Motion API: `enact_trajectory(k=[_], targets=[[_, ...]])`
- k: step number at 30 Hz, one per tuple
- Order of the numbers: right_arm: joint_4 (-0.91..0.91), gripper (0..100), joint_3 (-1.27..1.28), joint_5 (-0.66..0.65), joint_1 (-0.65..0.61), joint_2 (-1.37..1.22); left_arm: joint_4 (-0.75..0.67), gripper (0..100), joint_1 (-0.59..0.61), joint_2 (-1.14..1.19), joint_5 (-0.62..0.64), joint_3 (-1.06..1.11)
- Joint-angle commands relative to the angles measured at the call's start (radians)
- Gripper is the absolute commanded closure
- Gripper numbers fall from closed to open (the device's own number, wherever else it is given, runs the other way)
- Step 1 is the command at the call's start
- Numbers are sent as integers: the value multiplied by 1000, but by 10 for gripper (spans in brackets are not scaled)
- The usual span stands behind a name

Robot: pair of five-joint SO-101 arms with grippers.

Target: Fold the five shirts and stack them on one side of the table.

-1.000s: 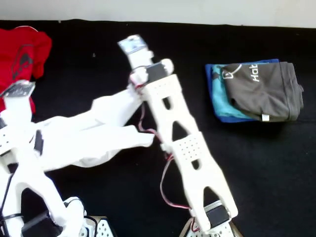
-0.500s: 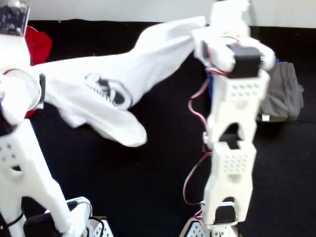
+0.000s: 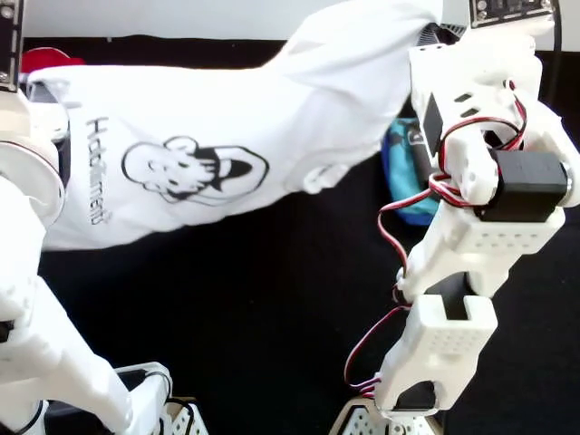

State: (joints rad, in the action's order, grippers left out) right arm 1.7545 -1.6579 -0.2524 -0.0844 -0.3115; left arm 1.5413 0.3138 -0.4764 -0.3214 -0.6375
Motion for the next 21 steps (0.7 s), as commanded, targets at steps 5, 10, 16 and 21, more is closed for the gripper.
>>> enact_trajectory(k=[5, 10, 16, 21], targets=[[5, 992, 153, -12, 18, 39, 5, 992, -4, -8, 3, 306], [-1, 992, 48, -20, 24, 45, -32, 992, -2, -19, 8, 446], [-2, 992, -119, -77, 70, 54, 6, 992, -2, -62, 8, 432], [-30, 992, -108, -84, 93, 145, -3, 992, -2, -194, 9, 417]])
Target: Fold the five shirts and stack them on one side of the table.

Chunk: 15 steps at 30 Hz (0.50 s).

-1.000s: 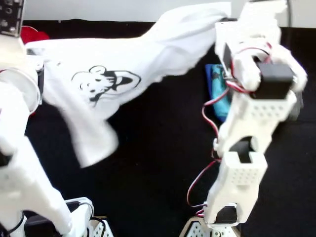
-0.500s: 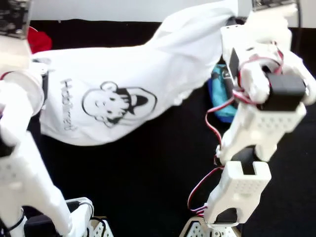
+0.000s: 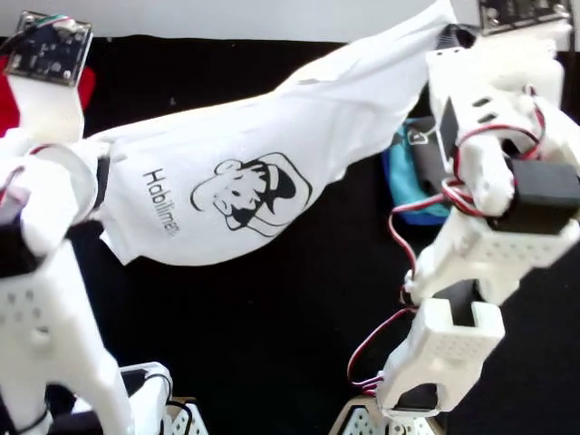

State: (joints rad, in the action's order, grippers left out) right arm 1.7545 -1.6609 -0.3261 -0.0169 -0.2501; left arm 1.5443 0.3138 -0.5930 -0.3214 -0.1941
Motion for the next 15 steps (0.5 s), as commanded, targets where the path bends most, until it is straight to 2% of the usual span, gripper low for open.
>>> enact_trajectory(k=[1, 6, 9, 11, 15], targets=[[-50, 992, -105, -11, 25, 105, -12, 992, -2, -102, 9, -25], [-124, 992, -99, -12, 25, 205, -55, 992, -2, -211, 9, -25], [-70, 992, -97, -8, 21, 197, -49, 992, -4, -239, 9, 2], [4, 992, -97, -3, 10, 162, -48, 992, -4, -240, 5, 68], [12, 990, -53, 100, -12, 77, -57, 992, 39, -245, 2, 295]])
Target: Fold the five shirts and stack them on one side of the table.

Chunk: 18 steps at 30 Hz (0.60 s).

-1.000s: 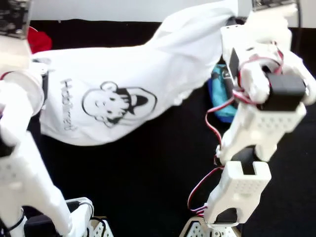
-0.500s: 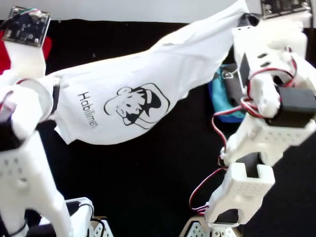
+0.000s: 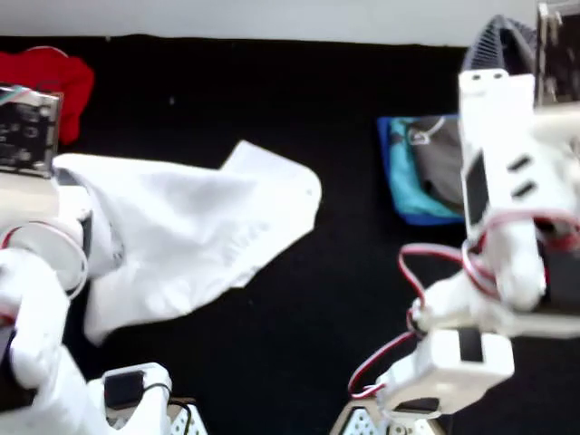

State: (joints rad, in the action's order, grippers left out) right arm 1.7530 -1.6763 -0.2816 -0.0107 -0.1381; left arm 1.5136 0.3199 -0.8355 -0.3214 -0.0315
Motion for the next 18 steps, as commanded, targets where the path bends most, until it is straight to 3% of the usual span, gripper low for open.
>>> enact_trajectory(k=[1, 6, 11, 15, 18], targets=[[13, 989, -2, 71, -24, -48, -37, 992, 54, 1, 2, 194], [13, 983, 377, 150, -119, -67, -279, 992, 229, 4, -95, 533], [-13, 829, 941, 196, -320, -85, -542, 992, 341, 5, -196, 828], [-143, 693, 1316, 187, -496, -148, -626, 992, 374, 5, -203, 941], [-249, 676, 1440, 152, -598, -193, -624, 992, 390, 5, -203, 958]])
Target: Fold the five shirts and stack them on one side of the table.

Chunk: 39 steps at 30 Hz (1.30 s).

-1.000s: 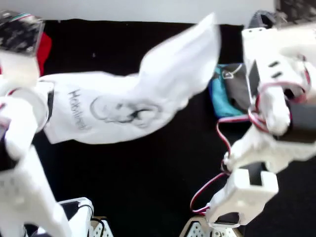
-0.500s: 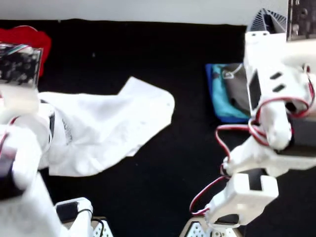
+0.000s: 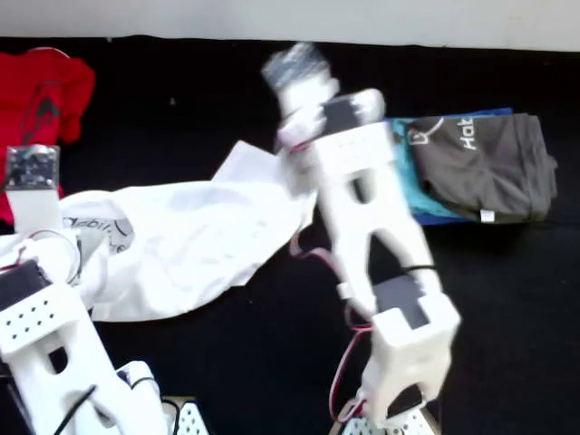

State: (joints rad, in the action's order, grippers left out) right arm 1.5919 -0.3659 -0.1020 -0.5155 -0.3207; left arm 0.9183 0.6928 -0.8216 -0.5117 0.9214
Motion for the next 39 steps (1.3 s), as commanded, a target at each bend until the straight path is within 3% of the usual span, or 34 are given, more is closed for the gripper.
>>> enact_trajectory(k=[1, 8, 13, 18, 23, 28, 35, 39], targets=[[-105, 676, 143, -40, -127, -22, -29, 992, 25, -8, -12, 5], [-116, 676, 142, -106, -297, -128, -23, 992, 67, -10, -8, 7], [-168, 676, 140, -112, -302, -232, 29, 992, 67, -15, -8, 5], [-236, 707, 140, -178, -193, -303, 84, 992, 64, -18, -8, 1], [-320, 998, 140, -216, -27, -315, 130, 992, 58, -18, -8, 2], [-269, 994, 2, -216, 127, -314, 190, 992, 5, -18, -8, 7], [-36, 992, -503, -222, 315, -320, 242, 992, -156, -19, -8, -2], [-16, 992, -736, -222, 389, -321, 264, 992, -197, -19, 37, -73]])
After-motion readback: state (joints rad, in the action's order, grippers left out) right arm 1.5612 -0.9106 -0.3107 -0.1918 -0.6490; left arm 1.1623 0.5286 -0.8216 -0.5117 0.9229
